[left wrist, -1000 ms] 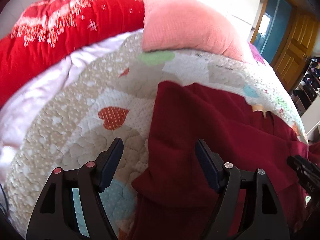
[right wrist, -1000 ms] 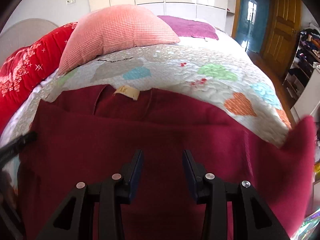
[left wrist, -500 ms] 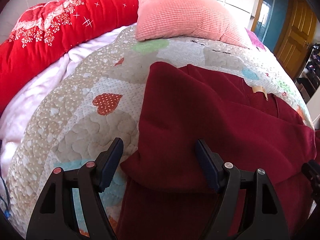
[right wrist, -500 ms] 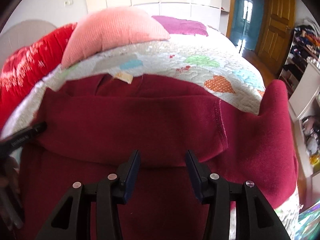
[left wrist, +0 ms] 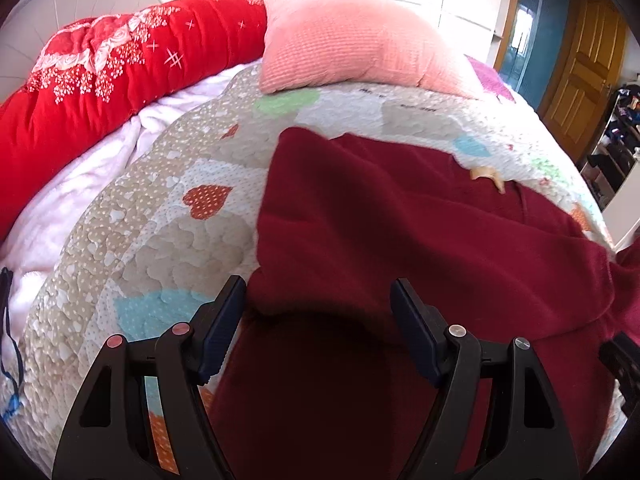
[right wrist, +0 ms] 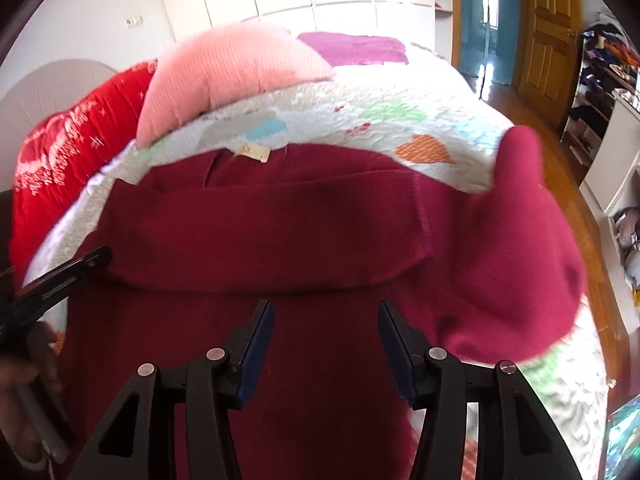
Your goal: Fold small clothes
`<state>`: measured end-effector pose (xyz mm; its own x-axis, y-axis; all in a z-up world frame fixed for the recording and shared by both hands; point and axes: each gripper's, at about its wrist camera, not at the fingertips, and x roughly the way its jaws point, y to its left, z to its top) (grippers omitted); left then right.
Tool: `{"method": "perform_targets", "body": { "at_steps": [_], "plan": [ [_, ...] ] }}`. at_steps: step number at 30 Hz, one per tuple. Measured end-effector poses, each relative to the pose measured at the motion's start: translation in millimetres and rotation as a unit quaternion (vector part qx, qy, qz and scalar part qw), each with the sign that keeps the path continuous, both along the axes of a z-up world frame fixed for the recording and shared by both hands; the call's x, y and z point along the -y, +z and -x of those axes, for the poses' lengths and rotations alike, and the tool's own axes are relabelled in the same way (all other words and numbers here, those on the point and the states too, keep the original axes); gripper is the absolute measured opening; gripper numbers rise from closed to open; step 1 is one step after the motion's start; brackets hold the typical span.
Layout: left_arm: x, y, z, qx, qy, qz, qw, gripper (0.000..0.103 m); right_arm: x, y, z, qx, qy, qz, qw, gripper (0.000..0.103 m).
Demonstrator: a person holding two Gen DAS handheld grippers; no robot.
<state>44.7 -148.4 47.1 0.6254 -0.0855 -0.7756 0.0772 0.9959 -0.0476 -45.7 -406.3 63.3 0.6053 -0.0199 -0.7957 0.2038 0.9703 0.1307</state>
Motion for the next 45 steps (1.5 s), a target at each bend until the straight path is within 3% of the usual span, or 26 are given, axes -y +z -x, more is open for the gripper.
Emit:
{"method": "perform_targets", "body": {
  "at_steps": [8,14,19,23,25,26,27,29,33,38,41,43,45],
  "plan": [
    [13,21,13,0.032,0.002,0.027,0.9991,0.075,59,24,66,0.06,-0.045,-0.081,0.994,0.059],
    [37,20,17,0.024,-0.037,0.041,0.9982,0.075,144,-4,78,0.054,-0.156,-0.128,0.978,0.061],
    [62,0,17,-0.006,-0.081,0.03,0.9963,0.075,215,-47,59,0.021,-0.244,-0.19,0.951,0.062],
    [62,-8,17,-0.016,-0.086,0.021,0.996,0.075,255,-68,45,0.058,-0.277,-0.264,0.922,0.078],
    [58,-4,16,-0.016,-0.084,0.023,0.996,0.075,271,-78,36,0.081,-0.283,-0.296,0.909,0.077],
    [55,-2,16,-0.015,-0.083,0.023,0.9962,0.075,275,-80,33,0.089,-0.286,-0.303,0.905,0.064],
    [51,0,15,-0.014,-0.081,0.024,0.9964,0.075,277,-78,29,0.103,-0.28,-0.309,0.903,0.042],
    [40,5,15,-0.01,-0.074,0.026,0.9969,0.075,278,-65,26,0.125,-0.262,-0.309,0.906,0.016],
    [9,16,14,0.005,-0.049,0.036,0.9981,0.075,251,6,33,0.207,-0.195,-0.274,0.919,0.014],
    [-45,32,10,0.022,0.012,0.071,0.9972,0.075,143,101,6,0.245,-0.027,-0.197,0.949,0.014],
    [-71,38,10,0.028,0.041,0.09,0.9948,0.075,63,113,-19,0.226,0.071,-0.182,0.954,0.014],
    [-84,38,9,0.024,0.054,0.1,0.9932,0.075,-5,97,-43,0.192,0.135,-0.17,0.957,0.018],
    [-90,37,9,0.018,0.058,0.105,0.9926,0.075,-63,60,-65,0.122,0.181,-0.153,0.964,0.049]
  ]
}}
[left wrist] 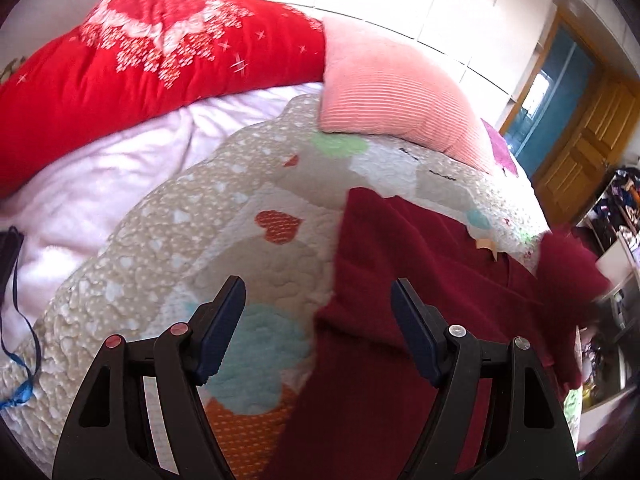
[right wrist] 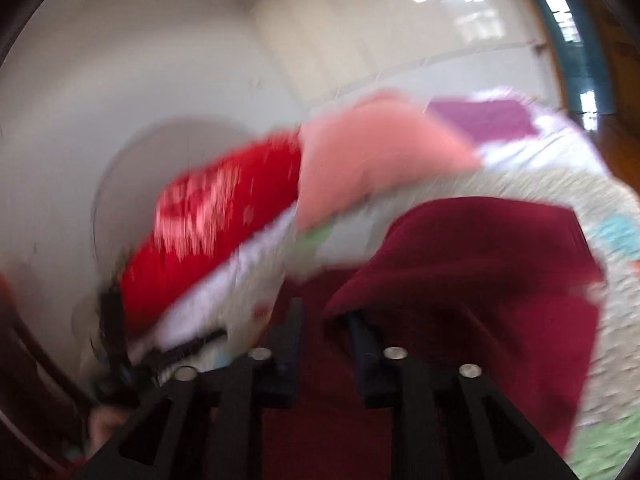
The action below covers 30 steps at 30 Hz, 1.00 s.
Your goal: Fold small clothes
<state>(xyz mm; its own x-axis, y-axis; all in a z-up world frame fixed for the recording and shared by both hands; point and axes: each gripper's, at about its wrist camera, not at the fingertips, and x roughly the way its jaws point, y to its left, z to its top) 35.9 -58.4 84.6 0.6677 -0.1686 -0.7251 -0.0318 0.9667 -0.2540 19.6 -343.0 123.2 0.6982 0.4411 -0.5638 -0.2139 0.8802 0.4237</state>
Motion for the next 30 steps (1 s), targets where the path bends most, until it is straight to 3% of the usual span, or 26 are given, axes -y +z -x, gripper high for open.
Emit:
{"method": "perform_targets", "body": {
  "at_steps": [2,4,13,17,22,25,27,30],
  "plan": [
    [-4,-1,1,-0.005,-0.005,0.003,1.0,0.075,-36,-40,-8,-0.068,0.041,0.014,0.997,0.05],
    [-5,-3,1,-0.006,-0.013,0.002,0.9999,0.075,-52,-67,-4,-0.105,0.061,0.002,0.993,0.05],
    [28,-4,-6,0.007,-0.055,0.005,0.9984,0.075,21,-50,43,-0.083,-0.027,-0.03,0.996,0.053],
    [35,-4,-6,0.005,-0.059,0.008,0.9982,0.075,45,-50,20,-0.076,-0.064,-0.124,0.987,0.053],
    [10,3,-5,0.008,-0.038,0.003,0.9992,0.075,14,-68,-40,-0.096,-0.064,-0.183,0.976,0.053],
    [-10,7,-5,0.014,-0.027,0.014,0.9994,0.075,-17,-60,-48,-0.074,-0.018,-0.189,0.979,0.053],
    [-19,5,-8,0.013,-0.03,0.027,0.9991,0.075,-49,-45,-41,-0.05,0.061,-0.184,0.98,0.053],
    [-32,-8,-19,-0.012,-0.039,0.098,0.9943,0.075,-65,-43,-27,-0.062,0.092,-0.167,0.98,0.053]
  ]
}}
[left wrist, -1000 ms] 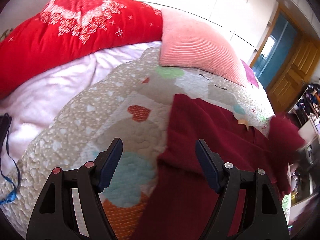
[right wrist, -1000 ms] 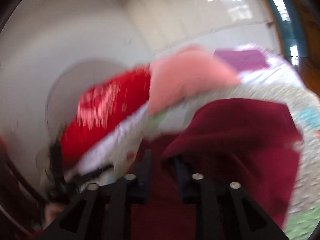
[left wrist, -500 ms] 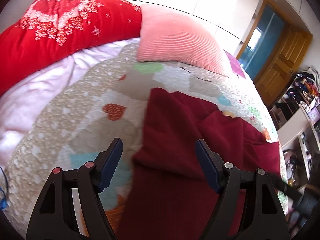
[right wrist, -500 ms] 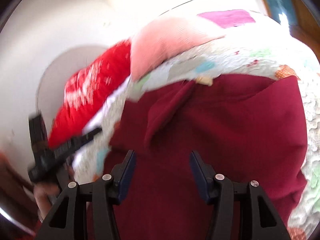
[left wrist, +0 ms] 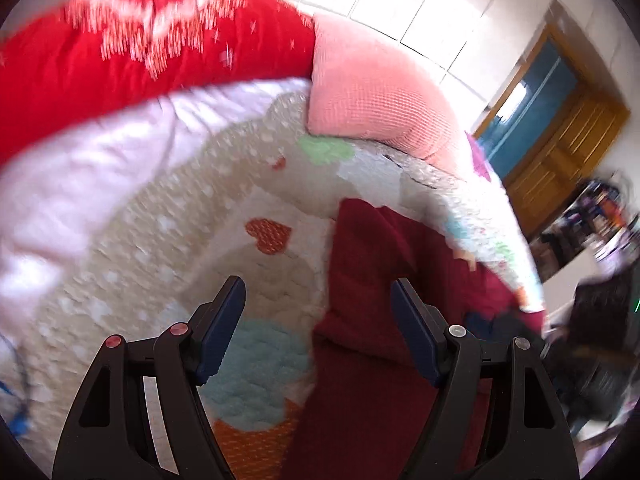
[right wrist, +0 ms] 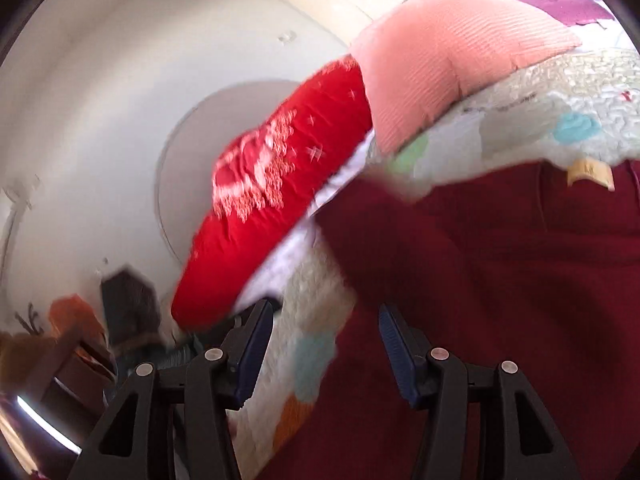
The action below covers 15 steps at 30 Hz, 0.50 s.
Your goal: Fold small clothes
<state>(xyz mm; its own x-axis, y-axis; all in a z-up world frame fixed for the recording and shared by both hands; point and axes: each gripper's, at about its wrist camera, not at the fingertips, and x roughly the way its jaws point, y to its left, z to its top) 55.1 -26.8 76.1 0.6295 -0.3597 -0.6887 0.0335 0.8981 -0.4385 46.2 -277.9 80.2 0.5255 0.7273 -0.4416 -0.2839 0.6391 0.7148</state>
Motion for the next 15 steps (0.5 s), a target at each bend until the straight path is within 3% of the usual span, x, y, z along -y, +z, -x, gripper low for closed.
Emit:
{"method": "perform_targets", "body": {
  "at_steps": [2,5,10,13,15],
  "plan": [
    [-2,-8,-5,-0.018,0.0,0.036,0.9992,0.075,6,-2,13,-0.009,-0.022,0.019,1.0,0.053],
    [-1,-12,-6,-0.017,-0.001,0.056,0.9983,0.075,30,-8,42,-0.032,-0.036,0.028,0.998,0.053],
    [13,-16,-16,-0.024,-0.014,0.031,0.9992,0.075,81,1,80,-0.017,-0.091,0.08,0.992,0.053],
    [30,-24,-24,-0.027,-0.036,0.012,0.9989,0.075,119,9,98,-0.01,-0.163,0.125,0.979,0.053],
    [39,-29,-28,-0.031,-0.046,0.001,0.9985,0.054,145,13,105,-0.026,-0.226,0.167,0.959,0.053]
  ]
}}
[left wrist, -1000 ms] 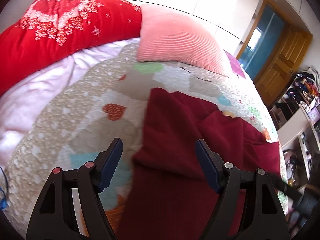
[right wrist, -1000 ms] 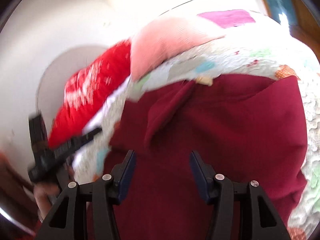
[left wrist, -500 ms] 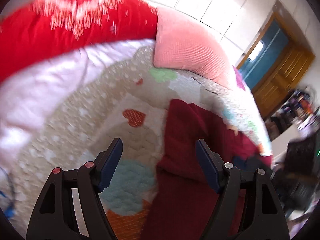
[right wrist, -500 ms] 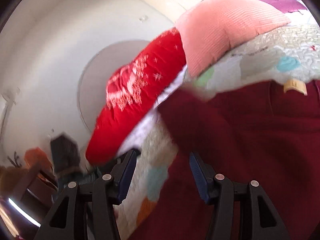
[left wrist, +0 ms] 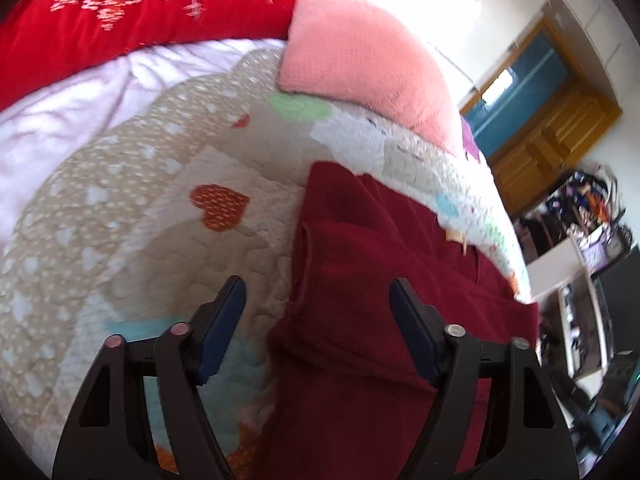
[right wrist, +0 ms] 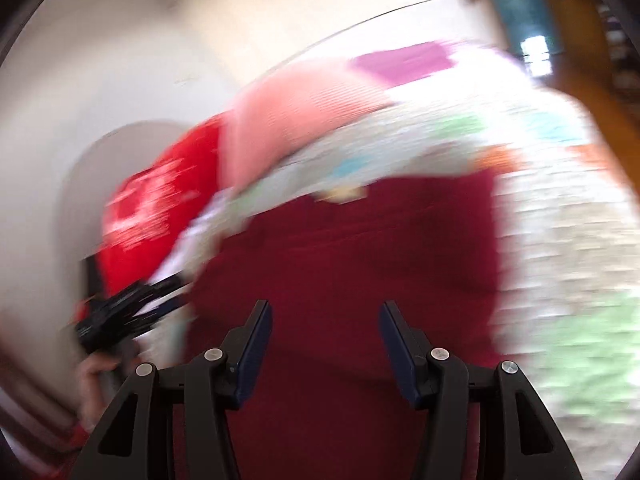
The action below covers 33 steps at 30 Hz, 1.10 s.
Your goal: Fold small clothes
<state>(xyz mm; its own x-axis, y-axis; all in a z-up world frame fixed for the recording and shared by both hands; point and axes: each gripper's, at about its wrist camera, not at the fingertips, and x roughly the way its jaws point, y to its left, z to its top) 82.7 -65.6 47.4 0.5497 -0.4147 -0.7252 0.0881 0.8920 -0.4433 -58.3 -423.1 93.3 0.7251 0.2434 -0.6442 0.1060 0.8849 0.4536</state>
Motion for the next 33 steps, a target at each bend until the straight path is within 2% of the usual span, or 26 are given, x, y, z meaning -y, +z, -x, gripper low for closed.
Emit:
{"method": "perform_targets", "body": {
  "at_steps": [1,5,8,9,11,14,16,18,19,21,22,24,26,28,30,31,32,33],
  "plan": [
    [5,-1,-1,-0.002,-0.004,-0.012,0.9999,0.03,15,0,2,-0.008,-0.035,0.021,0.999,0.053],
    [15,13,5,0.034,-0.007,-0.031,0.9989,0.022,50,-7,-6,-0.034,-0.101,0.042,0.993,0.053],
    [22,26,7,0.057,-0.017,-0.045,0.9972,0.018,60,-23,-35,-0.056,-0.091,0.029,0.994,0.052],
    [24,30,7,0.064,-0.02,-0.049,0.9966,0.018,65,-28,-43,-0.056,-0.082,0.019,0.995,0.037],
    [27,38,8,0.079,-0.024,-0.051,0.9953,0.018,71,-36,-56,-0.064,-0.072,0.011,0.995,0.013],
    [26,49,12,0.109,-0.028,-0.043,0.9927,0.018,74,-23,-54,-0.032,-0.073,0.039,0.996,0.011],
    [30,43,8,0.115,-0.025,-0.065,0.9909,0.018,73,-17,-52,-0.02,-0.094,0.079,0.992,0.009],
    [35,26,1,0.087,-0.02,-0.09,0.9919,0.018,77,-21,-55,-0.027,-0.11,0.111,0.987,0.008],
    [37,11,-6,0.057,-0.016,-0.107,0.9925,0.018,81,-28,-60,-0.041,-0.111,0.115,0.986,0.008],
    [35,-7,-11,0.028,-0.011,-0.114,0.993,0.018,91,-38,-60,-0.067,-0.102,0.078,0.989,0.009],
    [31,-10,-10,0.031,-0.009,-0.104,0.9941,0.018,94,-34,-52,-0.066,-0.103,0.061,0.991,0.009],
    [28,-9,-8,0.037,-0.008,-0.096,0.9947,0.018,91,-21,-29,-0.045,-0.091,0.038,0.994,0.01],
    [29,-8,-9,0.035,-0.005,-0.098,0.9945,0.018,72,-12,-9,-0.031,-0.057,0.044,0.997,0.011],
    [31,-9,-8,0.036,-0.002,-0.104,0.9939,0.018,45,-14,2,-0.032,-0.012,0.073,0.997,0.011],
    [32,-9,-6,0.035,0.002,-0.107,0.9937,0.018,27,-27,2,-0.056,0.009,0.124,0.991,0.01],
    [31,-10,-4,0.032,0.001,-0.103,0.9942,0.02,22,-40,1,-0.088,-0.005,0.175,0.981,0.01],
    [31,-9,-4,0.03,0.003,-0.102,0.9943,0.025,25,-48,2,-0.097,-0.027,0.196,0.975,0.011],
    [31,-7,-2,0.027,0.005,-0.106,0.994,0.028,29,-49,5,-0.094,-0.04,0.197,0.975,0.013]
  ]
}}
